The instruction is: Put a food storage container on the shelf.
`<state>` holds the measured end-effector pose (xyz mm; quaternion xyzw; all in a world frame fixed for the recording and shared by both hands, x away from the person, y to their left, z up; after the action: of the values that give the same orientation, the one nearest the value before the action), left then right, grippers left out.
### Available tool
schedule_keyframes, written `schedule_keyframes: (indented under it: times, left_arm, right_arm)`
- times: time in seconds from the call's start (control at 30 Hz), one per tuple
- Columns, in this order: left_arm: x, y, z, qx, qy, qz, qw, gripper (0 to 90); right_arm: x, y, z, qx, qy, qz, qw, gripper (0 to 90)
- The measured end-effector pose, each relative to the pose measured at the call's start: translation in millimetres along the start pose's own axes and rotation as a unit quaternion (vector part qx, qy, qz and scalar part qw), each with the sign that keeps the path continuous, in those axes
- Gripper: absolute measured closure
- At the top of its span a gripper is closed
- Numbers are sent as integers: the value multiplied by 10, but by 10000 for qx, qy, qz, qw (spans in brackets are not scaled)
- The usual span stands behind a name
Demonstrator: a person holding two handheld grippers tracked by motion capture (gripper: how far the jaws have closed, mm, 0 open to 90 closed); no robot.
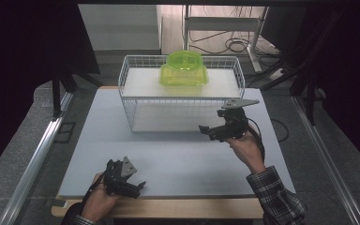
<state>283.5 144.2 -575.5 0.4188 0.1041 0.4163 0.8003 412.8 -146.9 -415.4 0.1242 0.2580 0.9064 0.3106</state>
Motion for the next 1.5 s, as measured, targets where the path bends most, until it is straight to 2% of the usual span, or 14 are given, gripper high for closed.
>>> schedule_keyframes:
  times: [0.57,0.9,1.5]
  left_arm:
    - [-8,-2,4,-35,55,-52,10000,35]
    - [-8,1,5,-43,56,-55,10000,35]
    - [-9,3,5,-59,45,-50,10000,35]
  right_arm:
    - [23,-35,-310,67,-16,-136,9999,31]
    - [29,-54,-538,162,-147,-171,9996,0]
    - [28,74,-839,281,-151,-418,9986,0]
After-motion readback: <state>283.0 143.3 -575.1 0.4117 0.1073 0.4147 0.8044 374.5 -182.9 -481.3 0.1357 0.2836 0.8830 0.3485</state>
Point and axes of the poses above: each handheld gripper's, and its own axes: y roughly backward along the jaws, z roughly out of its top, x roughly to its left, the point moved 6 cm from there along -y, roughly forward along the jaws, and after that the axes turned 2 degrees about z, right-handed, at the moved point
